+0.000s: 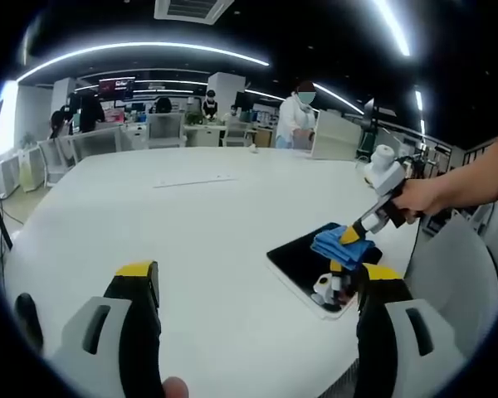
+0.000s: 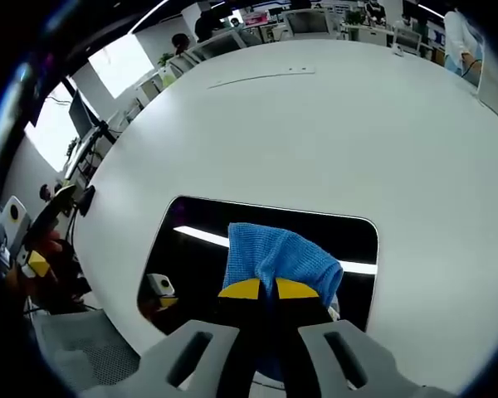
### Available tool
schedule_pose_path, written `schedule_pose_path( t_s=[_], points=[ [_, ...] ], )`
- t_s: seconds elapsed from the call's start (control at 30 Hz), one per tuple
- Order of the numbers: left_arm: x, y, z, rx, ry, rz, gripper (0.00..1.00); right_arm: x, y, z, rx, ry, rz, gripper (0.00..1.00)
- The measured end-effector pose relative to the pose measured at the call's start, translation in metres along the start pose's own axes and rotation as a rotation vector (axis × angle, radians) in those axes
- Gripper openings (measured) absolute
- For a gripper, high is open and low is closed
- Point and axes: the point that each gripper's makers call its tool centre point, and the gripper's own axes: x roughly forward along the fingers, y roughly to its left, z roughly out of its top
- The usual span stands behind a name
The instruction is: Wipe the mirror surface with the cleaning cloth until all visible marks leave the cleaned area.
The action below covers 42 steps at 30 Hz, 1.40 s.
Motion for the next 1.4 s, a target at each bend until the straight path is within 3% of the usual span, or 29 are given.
schedule_pose_path(
  t_s=[1.4],
  points=[
    [-0.003,-0.002,-0.001,0.013,0.005,-0.005,0.99,-0.026,0.020,-0.055,0.046,0.006,0.052,0.00]
  ],
)
